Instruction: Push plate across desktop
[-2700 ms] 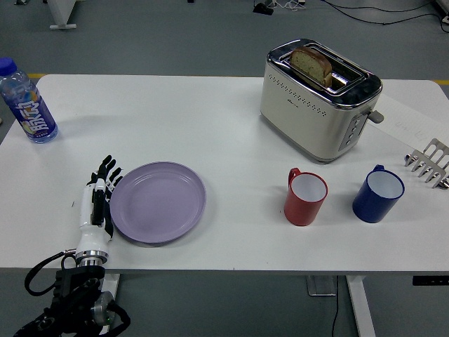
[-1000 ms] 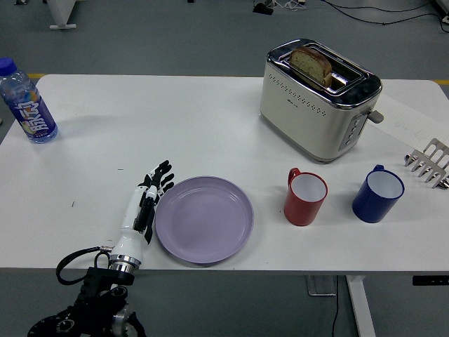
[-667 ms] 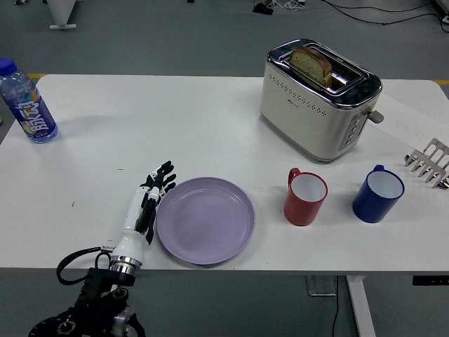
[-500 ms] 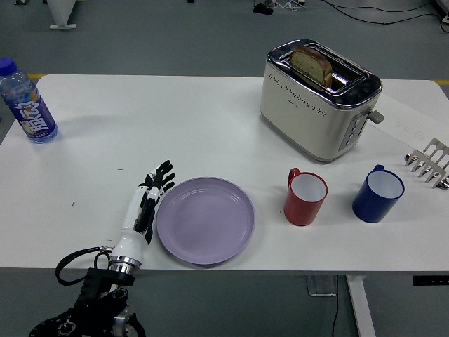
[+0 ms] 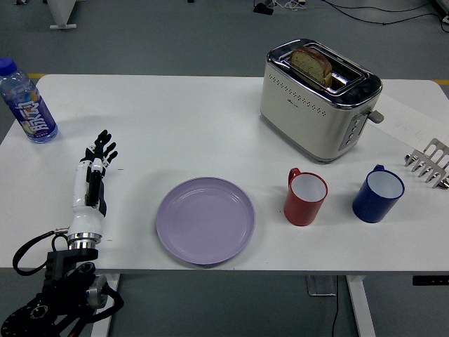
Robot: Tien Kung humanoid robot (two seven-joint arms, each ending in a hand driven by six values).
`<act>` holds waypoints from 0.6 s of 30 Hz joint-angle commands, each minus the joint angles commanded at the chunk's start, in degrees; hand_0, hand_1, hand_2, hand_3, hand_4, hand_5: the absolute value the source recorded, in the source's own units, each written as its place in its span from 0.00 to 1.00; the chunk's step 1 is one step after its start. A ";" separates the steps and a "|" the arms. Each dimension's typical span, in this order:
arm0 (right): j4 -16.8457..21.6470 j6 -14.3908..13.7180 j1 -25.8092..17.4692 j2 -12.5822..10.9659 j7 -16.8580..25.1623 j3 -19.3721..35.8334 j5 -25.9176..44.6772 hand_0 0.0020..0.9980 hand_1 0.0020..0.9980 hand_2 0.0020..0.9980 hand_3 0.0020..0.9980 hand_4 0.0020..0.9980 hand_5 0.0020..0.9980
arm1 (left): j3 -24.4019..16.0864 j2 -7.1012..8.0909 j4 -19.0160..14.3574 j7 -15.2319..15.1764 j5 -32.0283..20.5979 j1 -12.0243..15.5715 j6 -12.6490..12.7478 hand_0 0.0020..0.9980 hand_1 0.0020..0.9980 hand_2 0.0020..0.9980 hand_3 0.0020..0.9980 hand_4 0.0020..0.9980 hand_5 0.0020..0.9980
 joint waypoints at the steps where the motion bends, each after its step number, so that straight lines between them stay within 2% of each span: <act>1: 0.00 0.00 0.02 0.00 0.00 0.00 0.00 0.64 0.61 0.67 0.60 0.19 0.11 | -1.08 0.27 -0.06 0.33 -0.28 0.08 -0.45 0.81 0.84 0.88 0.85 0.57 1.00; 5: 0.00 -0.03 0.14 -0.08 0.03 -0.02 0.18 0.64 0.61 0.67 0.60 0.19 0.11 | -7.25 2.89 -0.41 3.89 -1.79 0.96 -4.85 0.81 0.84 0.88 0.85 0.57 1.00; 6: 0.00 -0.05 0.15 -0.10 0.04 0.01 0.22 0.64 0.61 0.67 0.60 0.19 0.11 | -8.64 3.38 -0.62 4.77 -1.91 1.16 -6.01 0.81 0.84 0.88 0.85 0.57 1.00; 7: 0.00 -0.07 0.15 -0.11 0.04 0.04 0.25 0.64 0.61 0.67 0.60 0.19 0.11 | -9.61 3.70 -0.77 5.40 -1.92 1.28 -6.83 0.78 0.82 0.84 0.80 0.57 1.00; 10: 0.00 -0.07 0.20 -0.13 0.04 0.15 0.17 0.64 0.61 0.67 0.60 0.19 0.11 | -13.80 5.02 -1.41 8.38 -1.93 1.55 -10.67 0.78 0.82 0.84 0.80 0.57 1.00; 12: 0.00 -0.04 0.26 -0.13 0.00 0.19 0.09 0.64 0.61 0.67 0.60 0.19 0.11 | -16.60 5.58 -1.91 10.53 -2.75 1.60 -13.31 0.78 0.82 0.84 0.80 0.57 1.00; 13: 0.00 -0.04 0.28 -0.13 -0.01 0.25 0.02 0.64 0.61 0.67 0.60 0.19 0.11 | -18.08 5.70 -2.09 11.92 -3.26 1.59 -14.67 0.76 0.79 0.80 0.76 0.57 1.00; 15: 0.00 -0.04 0.32 -0.12 -0.03 0.28 0.01 0.64 0.61 0.67 0.60 0.19 0.11 | -20.54 5.71 -2.31 14.40 -3.70 1.53 -16.38 0.76 0.79 0.80 0.76 0.57 1.00; 18: 0.00 -0.03 0.35 -0.10 -0.07 0.33 -0.05 0.64 0.61 0.67 0.60 0.19 0.11 | -24.91 5.28 -2.42 20.39 -2.91 1.49 -19.87 0.76 0.79 0.80 0.76 0.57 1.00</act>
